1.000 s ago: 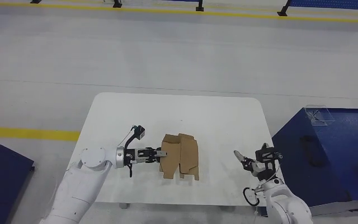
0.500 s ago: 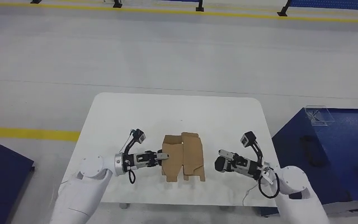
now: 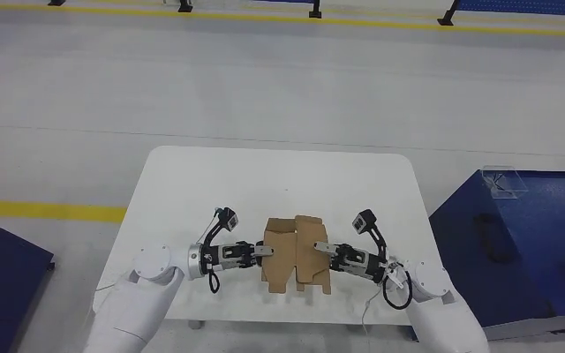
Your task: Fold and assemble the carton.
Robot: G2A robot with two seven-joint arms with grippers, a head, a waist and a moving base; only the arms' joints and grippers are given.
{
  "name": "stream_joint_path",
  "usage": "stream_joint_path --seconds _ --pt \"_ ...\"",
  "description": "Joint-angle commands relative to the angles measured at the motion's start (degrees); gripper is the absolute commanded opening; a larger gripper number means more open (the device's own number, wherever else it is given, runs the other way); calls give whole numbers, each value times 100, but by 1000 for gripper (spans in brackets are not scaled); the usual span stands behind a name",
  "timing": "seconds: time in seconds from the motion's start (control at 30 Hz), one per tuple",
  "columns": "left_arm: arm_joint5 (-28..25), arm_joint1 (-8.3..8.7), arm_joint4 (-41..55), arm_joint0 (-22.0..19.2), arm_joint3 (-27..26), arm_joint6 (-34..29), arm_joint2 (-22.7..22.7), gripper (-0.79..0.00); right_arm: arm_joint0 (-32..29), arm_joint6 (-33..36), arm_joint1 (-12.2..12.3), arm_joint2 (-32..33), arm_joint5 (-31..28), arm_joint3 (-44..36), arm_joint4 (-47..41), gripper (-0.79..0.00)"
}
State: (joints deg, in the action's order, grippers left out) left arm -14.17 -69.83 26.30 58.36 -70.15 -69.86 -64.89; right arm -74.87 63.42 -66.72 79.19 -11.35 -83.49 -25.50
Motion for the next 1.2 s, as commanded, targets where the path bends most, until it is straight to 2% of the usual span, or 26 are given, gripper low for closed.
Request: stream_joint_path --seconds 0.0,0.17,0.33,0.43,0.6,0.87,1.03,1.17 --pt "79 7 -46 -27 61 -14 19 0 -61 47 13 2 40 -40 -33 -785" --pt "53 72 16 -25 209 10 -226 0 -97 80 24 3 57 -78 -21 -785" --pt "231 265 179 57 490 -153 -958 0 -97 80 24 3 57 -78 -21 -785" --pt "408 362 73 96 713 -266 -1220 0 -97 80 24 3 57 -78 -21 -785" --pt "444 373 96 94 762 -292 -1252 0 -107 1 21 13 54 -124 -78 -785" --pt "444 373 96 94 762 -292 -1252 0 -256 -108 44 398 -726 -1811 -770 -785" --pt "444 373 96 94 762 -292 -1252 0 -123 -356 7 258 -1376 -2868 -814 -785" --pt "444 373 96 94 762 -292 -1252 0 -22 -505 -25 39 -1854 -3282 -662 -785"
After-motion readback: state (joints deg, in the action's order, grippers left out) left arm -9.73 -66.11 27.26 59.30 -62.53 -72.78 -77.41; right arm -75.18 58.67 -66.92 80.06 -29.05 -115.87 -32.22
